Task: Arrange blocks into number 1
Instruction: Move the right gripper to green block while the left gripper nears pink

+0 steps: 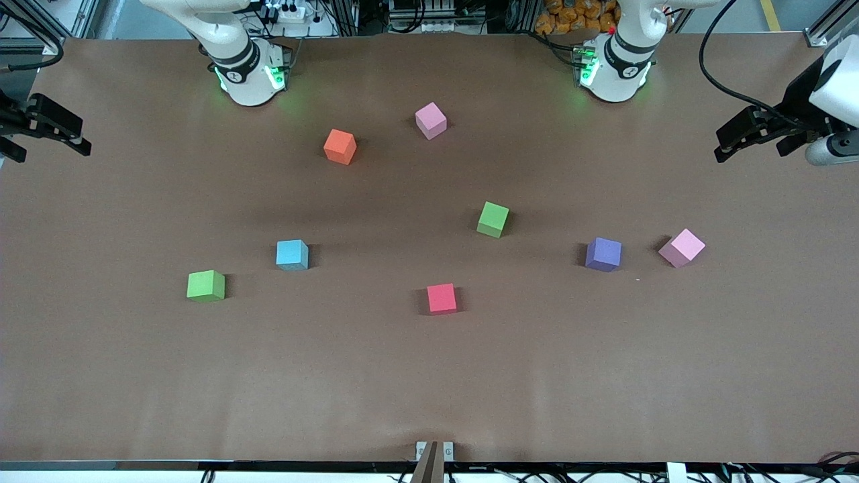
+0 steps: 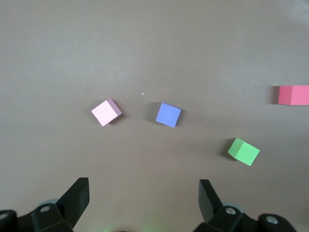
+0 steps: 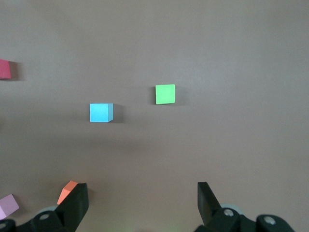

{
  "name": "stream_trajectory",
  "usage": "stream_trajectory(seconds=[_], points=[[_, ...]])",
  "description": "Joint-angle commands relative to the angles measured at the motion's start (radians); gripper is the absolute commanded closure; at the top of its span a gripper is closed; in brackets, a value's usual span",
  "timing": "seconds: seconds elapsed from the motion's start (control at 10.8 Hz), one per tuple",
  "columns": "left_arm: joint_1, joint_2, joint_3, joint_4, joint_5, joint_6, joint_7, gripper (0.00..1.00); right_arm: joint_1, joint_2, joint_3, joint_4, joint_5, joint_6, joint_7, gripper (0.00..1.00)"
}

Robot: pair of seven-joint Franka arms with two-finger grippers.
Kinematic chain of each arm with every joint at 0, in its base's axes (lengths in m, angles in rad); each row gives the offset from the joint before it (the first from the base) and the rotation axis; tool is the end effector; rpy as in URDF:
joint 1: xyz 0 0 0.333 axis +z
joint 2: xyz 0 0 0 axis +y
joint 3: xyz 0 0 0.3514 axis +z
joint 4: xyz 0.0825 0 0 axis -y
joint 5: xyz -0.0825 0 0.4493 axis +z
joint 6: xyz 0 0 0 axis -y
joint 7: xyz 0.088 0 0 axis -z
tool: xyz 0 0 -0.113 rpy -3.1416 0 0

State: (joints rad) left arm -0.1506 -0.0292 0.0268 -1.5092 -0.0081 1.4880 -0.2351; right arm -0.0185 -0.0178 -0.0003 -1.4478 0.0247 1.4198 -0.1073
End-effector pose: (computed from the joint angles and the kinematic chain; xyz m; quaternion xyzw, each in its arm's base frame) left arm 0.5964 -0.0749 0.6973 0.9985 0.0553 0.0031 0.0051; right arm 0.5963 -0.0081 0.7167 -0.9989 -0.0460 0.0043 0.0125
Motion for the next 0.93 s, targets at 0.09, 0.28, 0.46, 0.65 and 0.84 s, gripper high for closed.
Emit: stream_trajectory(seconds=[0.09,0.28,0.46,0.65,0.84], points=[[0.000,-0.005,-0.008,0.003,0.028,-0.017,0.007,0.00,-0.005,0.002,0.008,0.015,-0.008,-0.033,0.017,0.00],[0.003,0.011,-0.070,-0.006,0.036,-0.017,-0.001,0.00,-0.005,0.006,0.008,0.014,-0.008,-0.032,0.017,0.00],[-0.024,0.046,-0.122,-0.049,0.017,-0.011,-0.015,0.00,-0.005,0.009,0.008,0.012,-0.008,-0.035,0.017,0.00],[-0.063,0.051,-0.201,-0.139,-0.062,0.101,-0.212,0.00,-0.005,0.013,0.008,0.006,-0.008,-0.032,0.015,0.00],[-0.121,0.069,-0.284,-0.228,-0.107,0.214,-0.397,0.00,-0.006,0.035,0.008,0.003,-0.006,-0.030,0.011,0.00]])
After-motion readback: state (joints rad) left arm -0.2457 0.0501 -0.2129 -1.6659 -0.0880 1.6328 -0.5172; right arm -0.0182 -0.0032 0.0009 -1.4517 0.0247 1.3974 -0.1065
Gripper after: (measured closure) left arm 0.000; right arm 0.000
